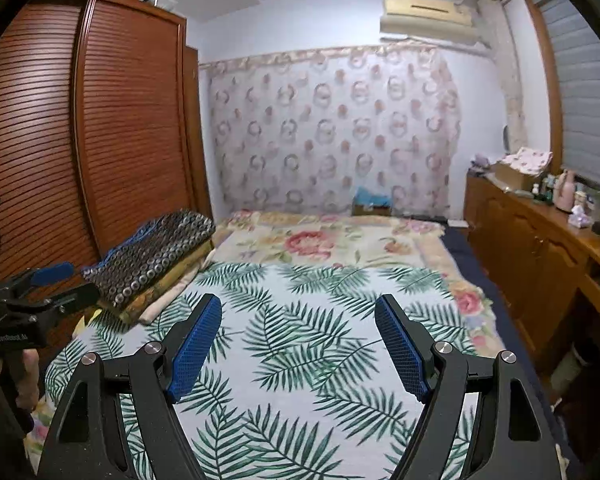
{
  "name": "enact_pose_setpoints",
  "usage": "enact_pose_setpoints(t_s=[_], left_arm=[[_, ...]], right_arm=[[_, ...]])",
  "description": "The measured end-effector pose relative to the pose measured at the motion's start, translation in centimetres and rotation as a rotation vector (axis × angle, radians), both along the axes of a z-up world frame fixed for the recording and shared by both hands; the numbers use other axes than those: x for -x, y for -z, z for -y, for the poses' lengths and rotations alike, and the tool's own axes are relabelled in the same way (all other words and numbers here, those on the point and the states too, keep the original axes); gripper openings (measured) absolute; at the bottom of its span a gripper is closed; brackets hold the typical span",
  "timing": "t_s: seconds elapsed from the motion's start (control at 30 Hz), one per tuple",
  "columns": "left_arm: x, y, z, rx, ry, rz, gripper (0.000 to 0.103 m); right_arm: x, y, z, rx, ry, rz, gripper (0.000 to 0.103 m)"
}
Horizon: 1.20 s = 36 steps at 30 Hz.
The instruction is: Fold small clothes
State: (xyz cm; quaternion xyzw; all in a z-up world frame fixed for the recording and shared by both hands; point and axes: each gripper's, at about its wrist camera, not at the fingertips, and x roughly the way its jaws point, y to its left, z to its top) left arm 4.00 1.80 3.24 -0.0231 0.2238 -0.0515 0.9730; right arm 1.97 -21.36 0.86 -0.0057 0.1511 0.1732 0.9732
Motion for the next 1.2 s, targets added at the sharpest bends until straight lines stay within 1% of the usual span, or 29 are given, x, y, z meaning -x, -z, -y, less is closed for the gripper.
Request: enact_pose_setpoints(t_s=[0.17, 0.4, 1.2], left_arm=[[0.31, -0.53, -0.01, 0.000, -0.008, 0.017, 0.102], [0.28, -0.48, -0.05, -0.010, -0.014, 0.021, 0.102], [0.57, -0.52, -0.01, -0.018, -0.019, 0.024, 0.102]], right_arm=[[0.60, 0.50, 0.40, -0.008, 0.017, 0.003, 0.081], [0.18, 0.94, -0.18, -0.012, 0.028, 0.006, 0.081], [-0.06, 0.86, 0.34, -0.017, 0.027, 0.005, 0.081]])
